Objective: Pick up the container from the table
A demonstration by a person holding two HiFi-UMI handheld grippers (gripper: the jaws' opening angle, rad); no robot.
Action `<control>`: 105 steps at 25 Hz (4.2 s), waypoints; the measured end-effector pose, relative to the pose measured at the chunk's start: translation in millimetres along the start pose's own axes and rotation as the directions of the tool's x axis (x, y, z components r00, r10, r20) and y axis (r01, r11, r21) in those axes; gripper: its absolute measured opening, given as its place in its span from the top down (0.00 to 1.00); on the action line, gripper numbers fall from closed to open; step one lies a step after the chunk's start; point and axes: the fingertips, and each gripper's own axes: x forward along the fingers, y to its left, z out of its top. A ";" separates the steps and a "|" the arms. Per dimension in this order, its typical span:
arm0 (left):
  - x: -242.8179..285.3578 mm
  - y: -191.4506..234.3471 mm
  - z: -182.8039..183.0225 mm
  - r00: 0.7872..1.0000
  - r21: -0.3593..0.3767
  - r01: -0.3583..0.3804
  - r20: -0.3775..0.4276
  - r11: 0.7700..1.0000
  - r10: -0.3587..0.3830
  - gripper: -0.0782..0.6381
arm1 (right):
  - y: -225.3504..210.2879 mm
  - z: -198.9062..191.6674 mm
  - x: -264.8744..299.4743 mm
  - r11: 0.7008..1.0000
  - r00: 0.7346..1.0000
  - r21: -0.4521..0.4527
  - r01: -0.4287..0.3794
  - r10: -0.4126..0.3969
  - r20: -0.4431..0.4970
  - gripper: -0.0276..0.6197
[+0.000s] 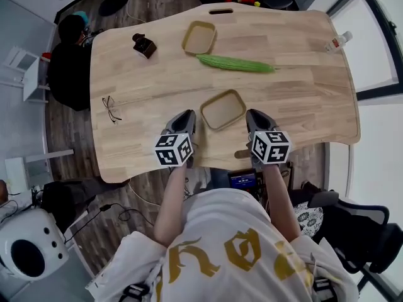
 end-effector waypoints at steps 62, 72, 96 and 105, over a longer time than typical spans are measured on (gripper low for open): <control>31.1 -26.3 6.4 0.985 -0.009 0.100 -0.138 0.995 -0.100 0.82 | -14.8 -9.1 20.9 0.989 0.986 -0.079 0.121 -0.129 -0.106 0.90; 3.9 -43.2 24.9 0.989 0.038 0.121 -0.089 0.992 -0.117 0.82 | 1.2 5.1 -9.3 0.985 0.990 -0.099 0.138 -0.141 -0.025 0.90; -43.7 -89.5 27.7 0.981 0.132 0.192 -0.038 0.973 -0.188 0.82 | 14.9 1.8 -83.5 0.978 0.976 -0.061 0.199 -0.193 0.099 0.91; -42.4 -86.5 29.1 0.982 0.115 0.186 -0.036 0.976 -0.183 0.82 | 15.1 1.5 -78.6 0.980 0.978 -0.058 0.192 -0.186 0.091 0.91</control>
